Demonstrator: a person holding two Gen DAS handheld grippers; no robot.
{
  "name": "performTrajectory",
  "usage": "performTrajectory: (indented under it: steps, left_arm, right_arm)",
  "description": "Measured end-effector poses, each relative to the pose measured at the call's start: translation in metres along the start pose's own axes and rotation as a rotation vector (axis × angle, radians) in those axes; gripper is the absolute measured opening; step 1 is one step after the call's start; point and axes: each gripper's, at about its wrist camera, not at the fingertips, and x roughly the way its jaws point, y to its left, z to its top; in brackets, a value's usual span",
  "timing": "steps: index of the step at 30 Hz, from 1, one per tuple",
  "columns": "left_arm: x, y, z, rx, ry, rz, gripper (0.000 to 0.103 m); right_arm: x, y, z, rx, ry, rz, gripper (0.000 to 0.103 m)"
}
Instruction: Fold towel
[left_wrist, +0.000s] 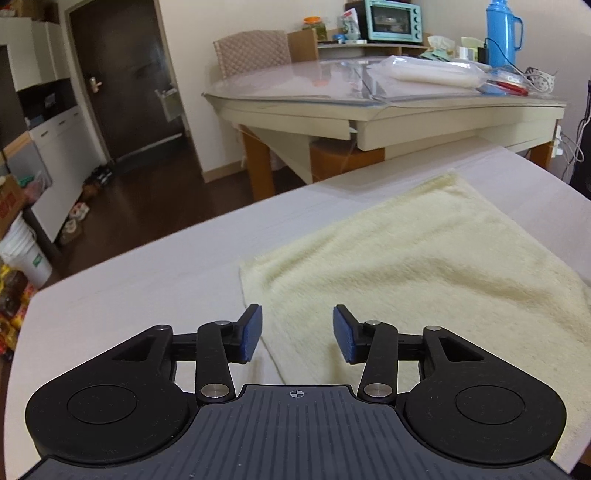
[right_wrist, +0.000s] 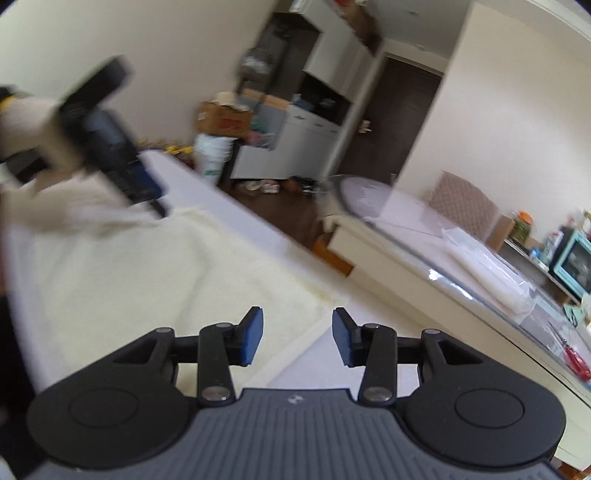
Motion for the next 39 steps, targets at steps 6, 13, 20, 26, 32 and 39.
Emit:
performTrajectory:
  steps: [6,13,20,26,32,39]
  left_arm:
    - [-0.007,-0.013,-0.007,-0.033,-0.004,-0.033,0.057]
    - [-0.013,-0.023,-0.012,-0.033,-0.003,-0.036,0.061]
    - [-0.012,-0.031,-0.018,-0.008,0.013,-0.045,0.064]
    - [-0.013,-0.054,-0.012,0.023,0.007,-0.126,0.064]
    - [-0.019,-0.105,-0.004,0.129,-0.019,-0.331,0.064]
    - [-0.004,-0.136,-0.005,0.217,0.003,-0.364,0.065]
  right_arm:
    - [-0.03,0.051,-0.02,-0.179,0.069,0.014,0.047]
    - [-0.017,0.075,-0.03,-0.329,0.083,-0.006,0.048]
    - [-0.01,0.085,-0.044,-0.56,0.11,-0.095,0.048]
    - [0.002,0.088,-0.037,-0.614,0.115,-0.077,0.049]
    - [0.009,0.088,-0.033,-0.656,0.1,-0.055,0.051]
    - [0.015,0.086,-0.025,-0.648,0.047,-0.047,0.051]
